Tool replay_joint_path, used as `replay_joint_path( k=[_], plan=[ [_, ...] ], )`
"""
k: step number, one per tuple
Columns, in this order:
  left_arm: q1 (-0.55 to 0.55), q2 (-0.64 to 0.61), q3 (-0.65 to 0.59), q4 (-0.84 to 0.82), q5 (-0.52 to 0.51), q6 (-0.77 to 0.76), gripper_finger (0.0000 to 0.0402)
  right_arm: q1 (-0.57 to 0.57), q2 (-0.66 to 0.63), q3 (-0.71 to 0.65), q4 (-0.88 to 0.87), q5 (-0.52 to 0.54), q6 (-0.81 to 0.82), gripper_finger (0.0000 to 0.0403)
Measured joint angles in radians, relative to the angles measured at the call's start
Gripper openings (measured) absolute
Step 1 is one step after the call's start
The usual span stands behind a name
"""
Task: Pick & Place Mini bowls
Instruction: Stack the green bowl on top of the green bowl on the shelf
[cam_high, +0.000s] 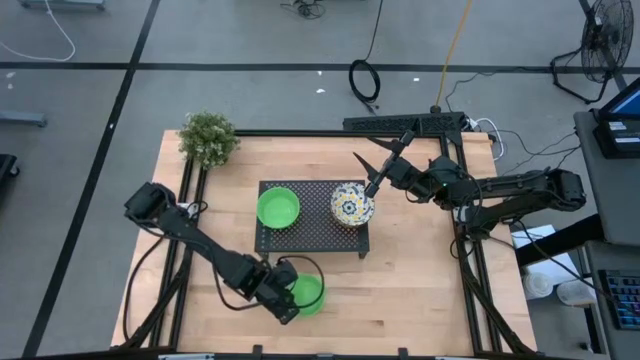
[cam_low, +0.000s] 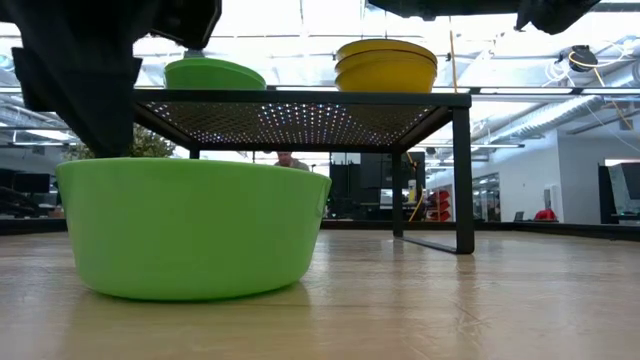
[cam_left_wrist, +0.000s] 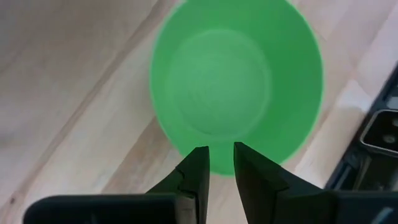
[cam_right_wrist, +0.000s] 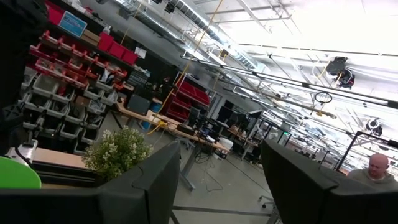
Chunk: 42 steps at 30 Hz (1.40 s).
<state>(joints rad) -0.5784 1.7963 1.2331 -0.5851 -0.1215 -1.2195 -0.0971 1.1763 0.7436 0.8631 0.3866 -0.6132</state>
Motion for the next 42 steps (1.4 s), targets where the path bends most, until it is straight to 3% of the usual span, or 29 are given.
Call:
replay_joint_path(
  k=[9,17,42],
  plan=[
    [0.019,0.0,0.0,-0.017,-0.01,-0.002,0.0076,0.0,0.0,0.0,0.0,0.0,0.0,0.0215],
    [0.018,0.0,0.0,-0.147,-0.01,-0.082,0.0076,0.0,0.0,0.0,0.0,0.0,0.0,0.0215],
    [0.018,0.0,0.0,-0.091,-0.043,-0.13,0.0076,0.0,0.0,0.0,0.0,0.0,0.0,0.0215]
  ],
)
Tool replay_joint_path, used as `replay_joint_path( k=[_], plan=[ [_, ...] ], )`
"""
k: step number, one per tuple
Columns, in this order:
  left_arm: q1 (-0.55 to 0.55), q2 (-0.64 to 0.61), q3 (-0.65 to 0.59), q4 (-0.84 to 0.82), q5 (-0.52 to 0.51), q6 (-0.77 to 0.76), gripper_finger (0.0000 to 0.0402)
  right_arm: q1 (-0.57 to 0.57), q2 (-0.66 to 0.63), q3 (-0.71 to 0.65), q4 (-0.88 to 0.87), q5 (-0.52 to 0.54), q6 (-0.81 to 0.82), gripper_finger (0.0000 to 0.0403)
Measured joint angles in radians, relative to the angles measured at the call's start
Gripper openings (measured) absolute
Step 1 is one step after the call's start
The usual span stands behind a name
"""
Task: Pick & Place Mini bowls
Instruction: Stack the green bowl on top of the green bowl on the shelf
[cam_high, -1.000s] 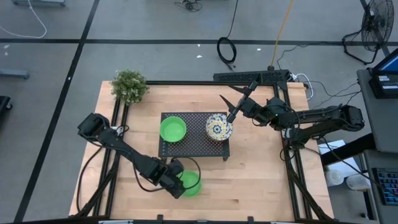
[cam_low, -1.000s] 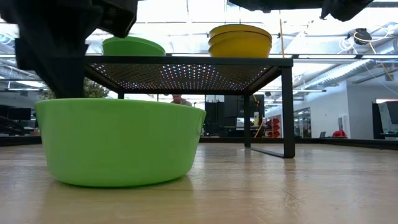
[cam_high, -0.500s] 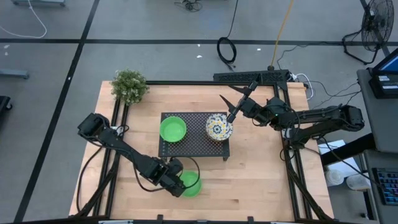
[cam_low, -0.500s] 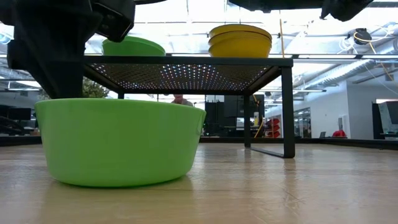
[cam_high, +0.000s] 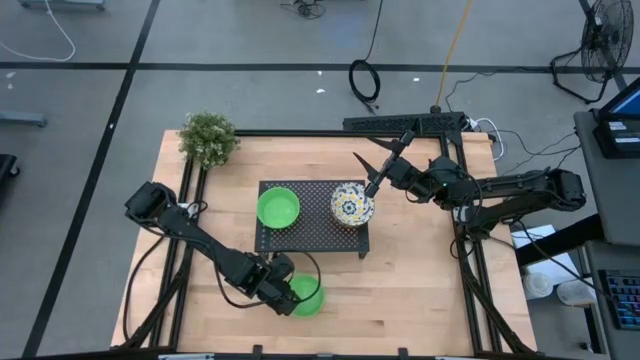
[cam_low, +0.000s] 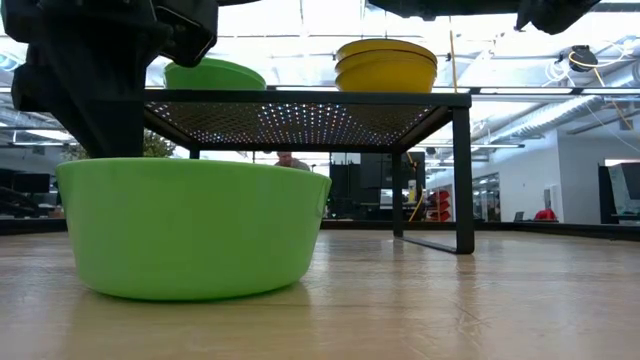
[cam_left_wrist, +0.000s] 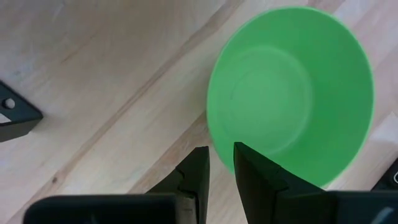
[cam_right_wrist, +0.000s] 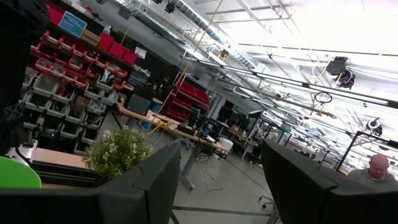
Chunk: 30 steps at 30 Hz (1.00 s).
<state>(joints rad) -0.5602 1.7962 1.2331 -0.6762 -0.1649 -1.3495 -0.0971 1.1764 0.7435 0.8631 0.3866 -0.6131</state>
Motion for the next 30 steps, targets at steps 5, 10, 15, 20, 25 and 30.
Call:
replay_joint_path(
  k=[5,10,15,20,25,30],
  plan=[
    [0.0,0.0,0.0,0.0,-0.002,0.0,0.0076,0.0,0.0,0.0,0.0,0.0,0.0,0.0215],
    [0.0,0.0,0.0,0.0,-0.002,0.0,0.0076,0.0,0.0,0.0,0.0,0.0,0.0,0.0215],
    [0.001,0.025,-0.001,0.003,0.001,0.004,0.0076,0.0,0.0,0.0,0.0,0.0,0.0,0.0215],
    [0.013,0.053,-0.001,0.049,0.022,0.029,0.0076,0.0,0.0,0.0,0.0,0.0,0.0,0.0215],
    [0.019,0.068,-0.001,0.06,0.056,0.035,0.0076,0.0,0.0,0.0,0.0,0.0,0.0,0.0215],
    [0.024,0.078,-0.001,0.055,0.079,0.029,0.0076,0.0,0.0,0.0,0.0,0.0,0.0,0.0215]
  ],
)
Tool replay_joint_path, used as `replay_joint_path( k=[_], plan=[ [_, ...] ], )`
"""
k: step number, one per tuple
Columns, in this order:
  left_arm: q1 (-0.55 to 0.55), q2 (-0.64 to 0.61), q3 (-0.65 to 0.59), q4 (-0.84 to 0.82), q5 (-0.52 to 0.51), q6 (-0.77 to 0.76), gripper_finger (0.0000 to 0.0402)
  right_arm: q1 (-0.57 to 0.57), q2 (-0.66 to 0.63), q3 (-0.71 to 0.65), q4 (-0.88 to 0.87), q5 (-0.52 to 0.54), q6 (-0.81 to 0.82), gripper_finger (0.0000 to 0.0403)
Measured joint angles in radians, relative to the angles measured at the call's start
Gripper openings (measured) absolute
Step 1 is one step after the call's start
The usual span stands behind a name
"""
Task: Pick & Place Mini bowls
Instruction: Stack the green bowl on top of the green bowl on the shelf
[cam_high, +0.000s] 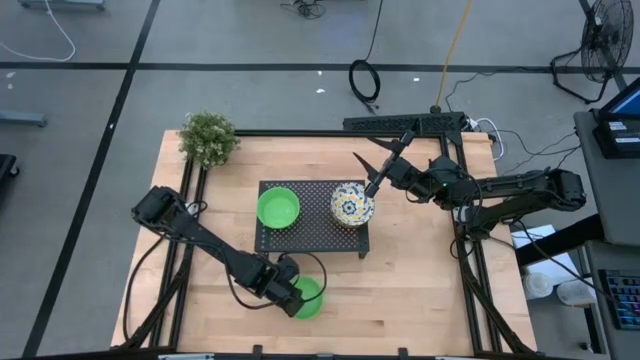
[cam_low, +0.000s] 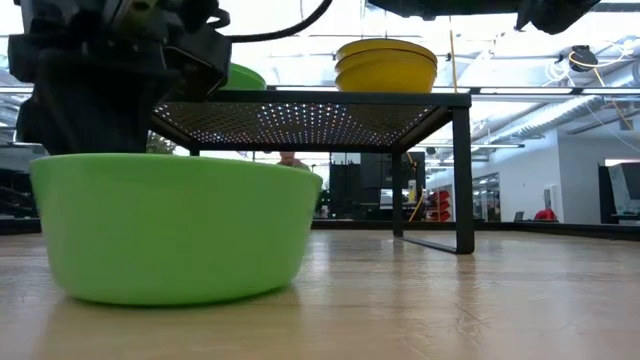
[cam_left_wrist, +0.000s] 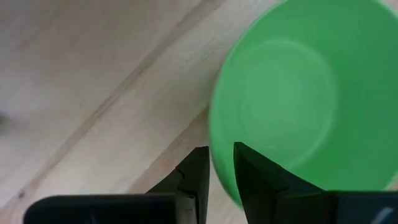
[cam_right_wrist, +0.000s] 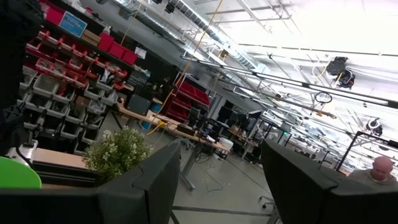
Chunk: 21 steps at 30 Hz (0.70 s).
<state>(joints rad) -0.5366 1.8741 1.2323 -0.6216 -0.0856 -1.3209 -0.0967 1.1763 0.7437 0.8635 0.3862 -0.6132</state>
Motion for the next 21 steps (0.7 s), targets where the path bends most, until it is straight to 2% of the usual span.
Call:
replay_joint_path(
  k=[3,9,21],
  plan=[
    [0.005,0.003,0.0,-0.007,0.033,-0.025,0.0076,0.0,0.0,0.0,0.0,0.0,0.0,0.0215],
    [0.0,0.003,0.0,-0.016,0.182,-0.076,0.0076,0.0,0.0,0.0,0.0,0.0,0.0,0.0215],
    [-0.059,0.003,0.0,-0.101,0.247,-0.148,0.0076,0.0,0.0,0.0,0.0,0.0,0.0,0.0215]
  ],
)
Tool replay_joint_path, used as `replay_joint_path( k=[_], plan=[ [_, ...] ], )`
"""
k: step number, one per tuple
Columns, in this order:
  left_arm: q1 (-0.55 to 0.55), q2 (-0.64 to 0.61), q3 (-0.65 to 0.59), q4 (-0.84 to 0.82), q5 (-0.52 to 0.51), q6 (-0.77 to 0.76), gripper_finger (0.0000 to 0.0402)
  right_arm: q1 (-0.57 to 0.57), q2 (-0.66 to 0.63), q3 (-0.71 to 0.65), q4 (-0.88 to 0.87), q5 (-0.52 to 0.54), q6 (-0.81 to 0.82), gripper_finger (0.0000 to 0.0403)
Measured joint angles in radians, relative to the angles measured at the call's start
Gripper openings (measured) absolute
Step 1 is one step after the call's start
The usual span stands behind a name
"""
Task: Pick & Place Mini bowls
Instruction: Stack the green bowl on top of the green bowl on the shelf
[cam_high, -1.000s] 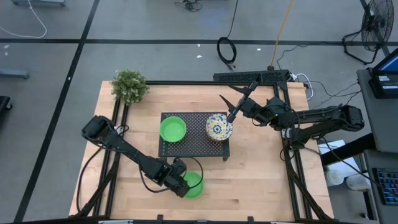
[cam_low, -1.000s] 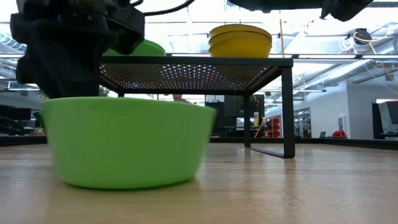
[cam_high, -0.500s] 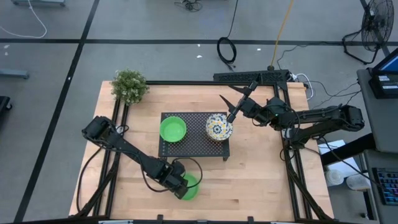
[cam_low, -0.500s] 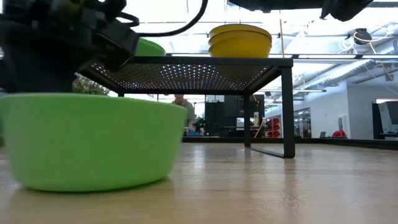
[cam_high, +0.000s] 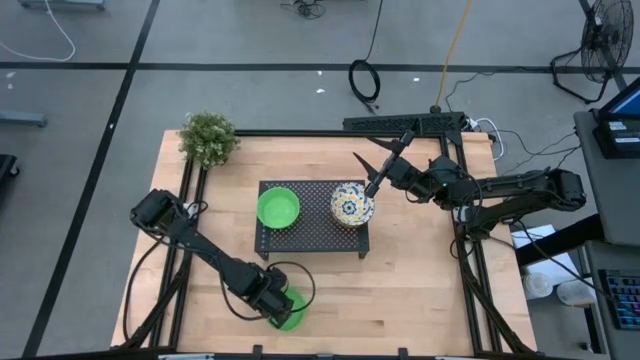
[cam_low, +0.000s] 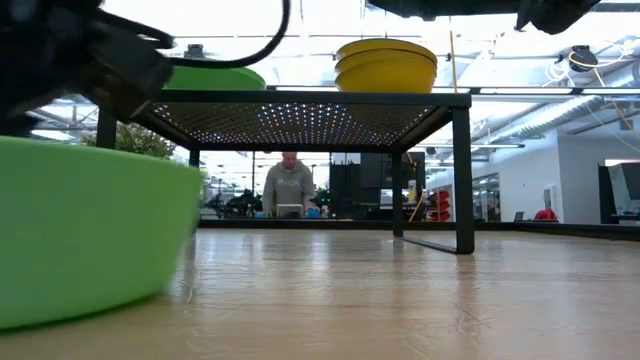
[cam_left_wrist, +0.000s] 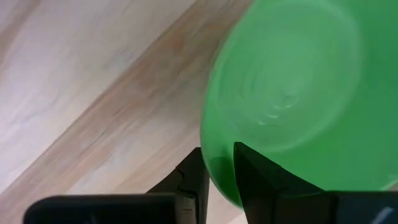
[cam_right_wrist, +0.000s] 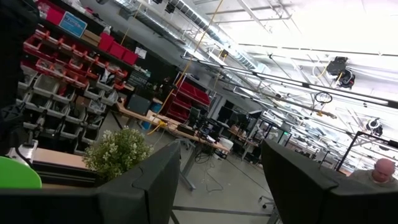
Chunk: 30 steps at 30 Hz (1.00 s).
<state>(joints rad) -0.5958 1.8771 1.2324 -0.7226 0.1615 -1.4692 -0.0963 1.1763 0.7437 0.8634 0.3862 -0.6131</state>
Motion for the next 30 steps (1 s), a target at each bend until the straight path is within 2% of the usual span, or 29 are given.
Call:
replay_joint_path(
  k=[8,12,22,30],
  plan=[
    [-0.053,0.0,0.0,-0.122,-0.009,-0.043,0.0076,0.0,0.0,0.0,0.0,0.0,0.0,0.0215],
    [-0.066,0.0,0.0,-0.157,-0.065,-0.051,0.0076,0.0,0.0,0.0,0.0,0.0,0.0,0.0215],
    [-0.059,0.0,0.0,-0.155,-0.232,-0.018,0.0076,0.0,0.0,0.0,0.0,0.0,0.0,0.0215],
    [-0.044,0.0,0.0,-0.112,-0.268,0.039,0.0076,0.0,0.0,0.0,0.0,0.0,0.0,0.0215]
  ],
)
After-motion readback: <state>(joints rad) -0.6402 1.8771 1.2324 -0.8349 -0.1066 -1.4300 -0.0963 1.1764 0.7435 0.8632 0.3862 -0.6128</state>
